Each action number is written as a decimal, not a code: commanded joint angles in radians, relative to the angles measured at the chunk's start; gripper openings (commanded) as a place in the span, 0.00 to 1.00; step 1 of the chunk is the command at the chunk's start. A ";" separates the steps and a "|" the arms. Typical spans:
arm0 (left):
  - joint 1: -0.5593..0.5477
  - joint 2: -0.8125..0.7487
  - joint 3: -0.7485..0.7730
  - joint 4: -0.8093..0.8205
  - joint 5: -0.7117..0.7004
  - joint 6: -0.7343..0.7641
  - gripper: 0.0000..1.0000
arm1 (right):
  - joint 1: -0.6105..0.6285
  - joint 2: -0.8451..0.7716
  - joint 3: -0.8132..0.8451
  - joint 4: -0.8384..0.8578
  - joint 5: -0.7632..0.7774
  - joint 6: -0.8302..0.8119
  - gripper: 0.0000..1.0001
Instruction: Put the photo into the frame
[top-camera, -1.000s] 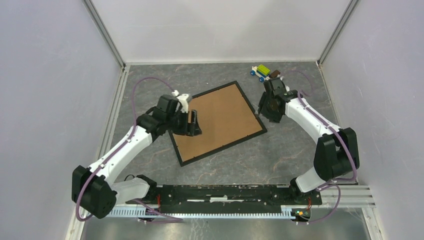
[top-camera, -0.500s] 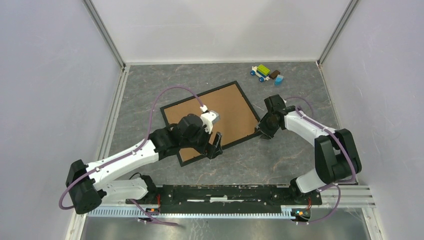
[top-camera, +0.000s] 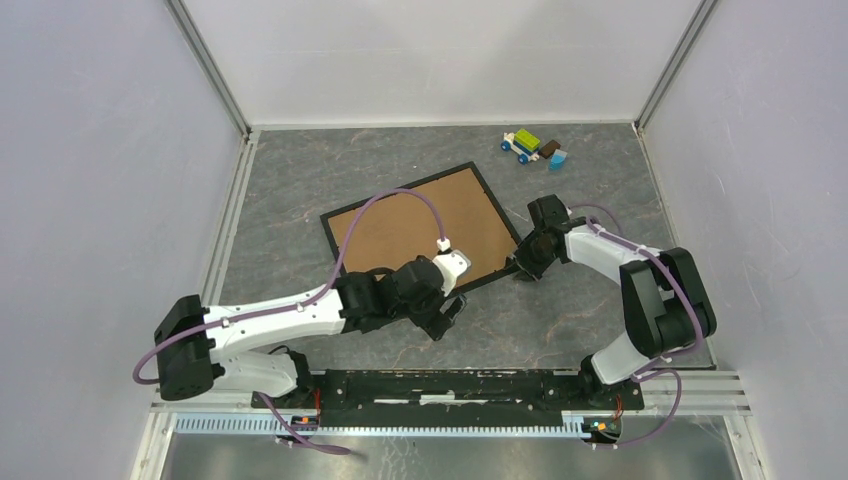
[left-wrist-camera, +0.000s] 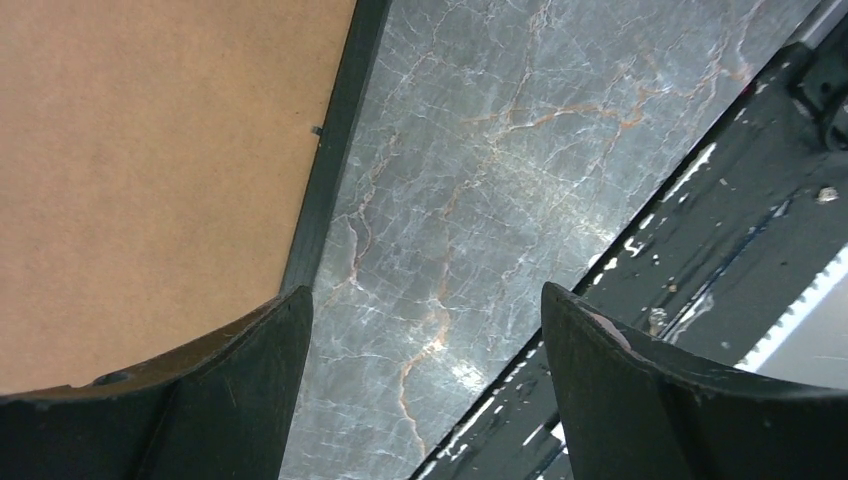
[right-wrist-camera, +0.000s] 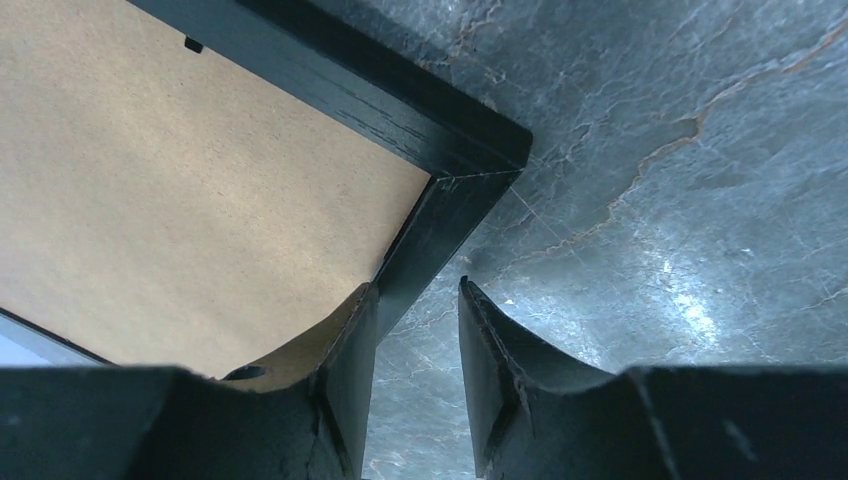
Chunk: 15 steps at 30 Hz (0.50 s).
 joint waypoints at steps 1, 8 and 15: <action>-0.046 0.015 0.044 0.040 -0.123 0.096 0.89 | -0.004 0.023 -0.017 0.028 0.007 0.040 0.40; -0.091 0.042 0.020 0.067 -0.177 0.125 0.88 | -0.004 0.038 -0.035 0.045 0.001 0.077 0.40; -0.099 0.052 0.008 0.068 -0.187 0.111 0.87 | -0.009 0.051 -0.039 0.037 -0.003 0.098 0.43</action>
